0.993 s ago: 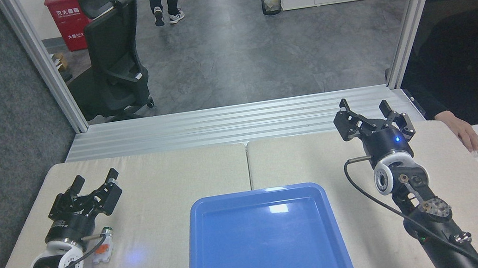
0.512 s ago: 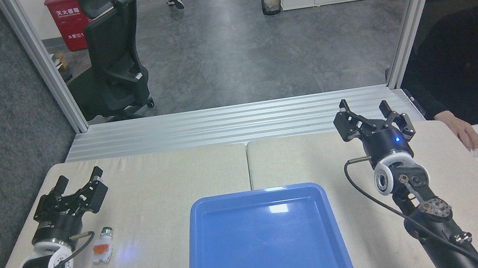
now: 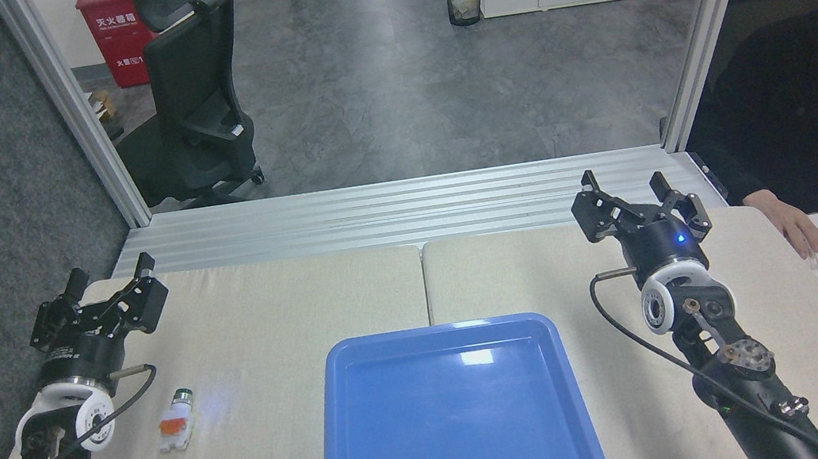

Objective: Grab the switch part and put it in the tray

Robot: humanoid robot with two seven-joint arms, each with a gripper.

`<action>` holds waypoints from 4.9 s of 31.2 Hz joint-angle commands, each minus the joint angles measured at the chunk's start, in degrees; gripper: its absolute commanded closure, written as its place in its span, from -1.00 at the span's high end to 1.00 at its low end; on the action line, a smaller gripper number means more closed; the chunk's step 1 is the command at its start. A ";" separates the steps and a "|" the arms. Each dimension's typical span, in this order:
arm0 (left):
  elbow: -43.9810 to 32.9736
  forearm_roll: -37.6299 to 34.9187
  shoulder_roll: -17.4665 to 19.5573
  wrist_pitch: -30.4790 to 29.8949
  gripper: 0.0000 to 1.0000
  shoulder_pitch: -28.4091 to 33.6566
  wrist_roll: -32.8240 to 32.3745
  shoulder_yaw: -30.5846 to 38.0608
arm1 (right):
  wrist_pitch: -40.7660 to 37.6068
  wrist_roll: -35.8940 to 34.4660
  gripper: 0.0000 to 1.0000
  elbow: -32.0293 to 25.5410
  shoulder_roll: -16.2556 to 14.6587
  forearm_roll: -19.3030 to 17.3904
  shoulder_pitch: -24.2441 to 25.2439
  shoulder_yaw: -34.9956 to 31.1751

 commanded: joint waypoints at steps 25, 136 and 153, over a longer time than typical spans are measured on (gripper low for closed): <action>-1.46 -6.00 -1.91 -4.84 1.00 3.15 -1.23 -0.74 | 0.03 0.03 1.00 0.05 -0.13 0.04 -0.02 0.10; 4.68 -18.23 -8.85 13.08 0.85 15.02 -2.64 -7.07 | 0.21 -0.14 1.00 -0.04 -0.13 -0.04 0.07 0.19; 9.26 -15.67 -7.80 16.67 0.79 13.17 -1.85 -6.19 | 0.21 -0.23 1.00 -0.04 -0.13 -0.04 0.07 0.19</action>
